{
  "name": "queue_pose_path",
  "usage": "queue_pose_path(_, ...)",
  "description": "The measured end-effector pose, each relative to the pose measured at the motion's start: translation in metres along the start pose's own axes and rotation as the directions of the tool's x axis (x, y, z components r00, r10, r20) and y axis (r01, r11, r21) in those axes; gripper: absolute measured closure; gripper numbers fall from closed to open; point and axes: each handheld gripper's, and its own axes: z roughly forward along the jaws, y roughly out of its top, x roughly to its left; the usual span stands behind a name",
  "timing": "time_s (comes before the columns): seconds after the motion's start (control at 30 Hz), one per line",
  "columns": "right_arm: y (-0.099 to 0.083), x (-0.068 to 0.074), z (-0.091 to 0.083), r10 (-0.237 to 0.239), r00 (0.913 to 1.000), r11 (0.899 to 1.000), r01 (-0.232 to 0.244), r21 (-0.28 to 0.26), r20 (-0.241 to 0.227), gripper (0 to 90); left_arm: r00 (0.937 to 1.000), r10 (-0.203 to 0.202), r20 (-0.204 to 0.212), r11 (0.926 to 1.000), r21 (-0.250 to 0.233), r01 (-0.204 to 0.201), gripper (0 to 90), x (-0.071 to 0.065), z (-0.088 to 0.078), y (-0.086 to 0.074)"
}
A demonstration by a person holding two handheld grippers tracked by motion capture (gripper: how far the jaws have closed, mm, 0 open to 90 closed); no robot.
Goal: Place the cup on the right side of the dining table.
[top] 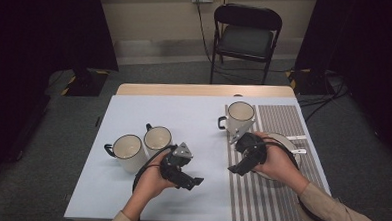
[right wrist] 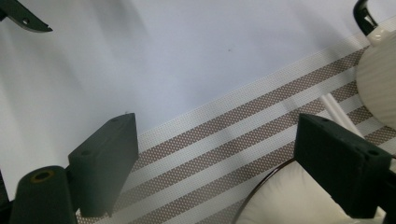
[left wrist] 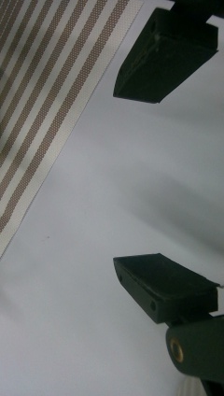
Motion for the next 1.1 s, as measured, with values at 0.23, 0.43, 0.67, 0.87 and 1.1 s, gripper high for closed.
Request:
queue_pose_path(0.23, -0.004, 0.004, 0.003, 0.002, 1.0, 1.0, -0.002, -0.004, -0.009, 13.1, 1.0, -0.005, -0.005, 1.0, 0.004, 0.005, 15.2, 0.0, -0.002, -0.005)
queue_pose_path(0.43, -0.008, 0.005, 0.004, 0.006, 0.9998, 1.0, -0.006, -0.005, -0.019, 13.2, 1.0, -0.005, -0.006, 0.9998, 0.017, 0.005, 15.2, -0.001, -0.003, -0.008)
queue_pose_path(0.67, -0.013, 0.009, 0.004, 0.009, 0.9996, 1.0, -0.009, -0.002, -0.026, 13.2, 1.0, -0.005, 0.005, 1.0, 0.006, 0.005, 15.2, -0.003, -0.005, -0.01)
queue_pose_path(0.87, -0.016, 0.011, 0.003, 0.006, 0.9995, 1.0, -0.007, -0.015, -0.03, 13.2, 1.0, 0.002, -0.001, 0.9999, 0.01, -0.002, 15.2, -0.003, -0.006, -0.011)
queue_pose_path(1.1, -0.02, 0.015, 0.004, 0.004, 0.9987, 1.0, -0.005, -0.012, -0.05, 13.2, 1.0, -0.007, -0.007, 0.9998, 0.019, 0.007, 15.2, -0.003, -0.007, -0.016)
